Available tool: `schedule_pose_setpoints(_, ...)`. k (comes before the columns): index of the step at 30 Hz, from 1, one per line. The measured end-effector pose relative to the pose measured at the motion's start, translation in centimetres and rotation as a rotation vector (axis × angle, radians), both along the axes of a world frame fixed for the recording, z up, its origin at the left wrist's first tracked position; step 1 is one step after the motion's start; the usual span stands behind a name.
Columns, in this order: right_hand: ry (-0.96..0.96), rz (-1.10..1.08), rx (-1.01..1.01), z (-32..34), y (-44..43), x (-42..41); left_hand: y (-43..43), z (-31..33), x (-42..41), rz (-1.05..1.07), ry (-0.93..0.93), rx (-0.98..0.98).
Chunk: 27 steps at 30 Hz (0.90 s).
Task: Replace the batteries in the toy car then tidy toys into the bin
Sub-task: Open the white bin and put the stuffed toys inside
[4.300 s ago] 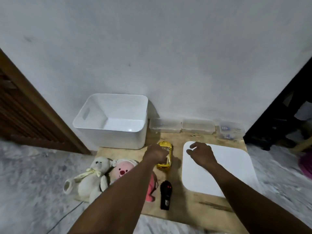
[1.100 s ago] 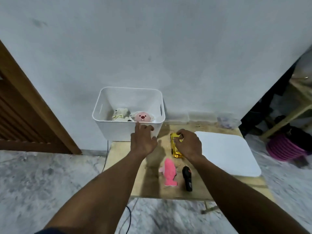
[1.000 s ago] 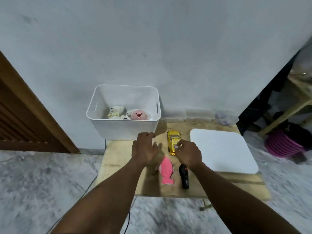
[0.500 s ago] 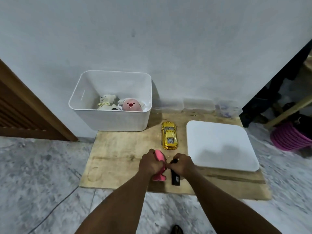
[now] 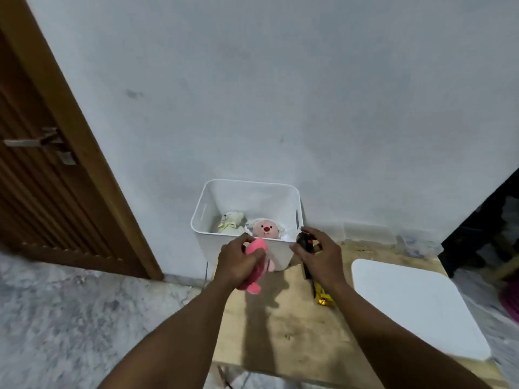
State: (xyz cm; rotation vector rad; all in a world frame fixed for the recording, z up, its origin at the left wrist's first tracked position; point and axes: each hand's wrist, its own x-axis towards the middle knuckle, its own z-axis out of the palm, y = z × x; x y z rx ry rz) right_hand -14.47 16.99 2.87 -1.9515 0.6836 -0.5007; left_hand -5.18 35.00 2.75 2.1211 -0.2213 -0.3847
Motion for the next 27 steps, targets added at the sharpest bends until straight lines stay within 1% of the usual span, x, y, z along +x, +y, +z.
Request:
schedule_pose_setpoints(3,-0.042,0.016,0.007,2.5,0.8,5.0,1.0,3.3,3.0,0.075,-0.069,-0.068)
schedule_pose_setpoints(6,0.045,0.057,0.041,4.0,0.7,9.8,0.3,5.2,6.2,0.114,-0.077,-0.099)
schedule_pose_setpoints(9,0.178,0.096,0.062,3.6,0.1,14.1,-1.1,5.5,9.2,0.112,-0.120,0.011)
schedule_pose_setpoints(14,0.415,0.153,-0.026,0.1,-2.0,19.3,-3.9,2.5,14.8,0.077,-0.077,0.168)
schedule_pose_setpoints(16,0.482,0.189,-0.057,-1.6,-2.4,20.6,-4.6,1.0,16.2,0.074,-0.055,0.205)
schedule_pose_setpoints(19,0.528,0.241,-0.073,-3.8,-2.9,22.3,-5.4,-1.4,18.0,0.066,-0.020,0.294)
schedule_pose_setpoints(23,0.555,0.274,-0.097,-4.7,-3.0,23.6,-5.2,-3.1,19.6,0.012,0.011,0.452)
schedule_pose_setpoints(27,0.508,0.286,-0.148,-3.7,-3.7,23.3,-4.8,-2.6,20.0,-0.001,0.009,0.460)
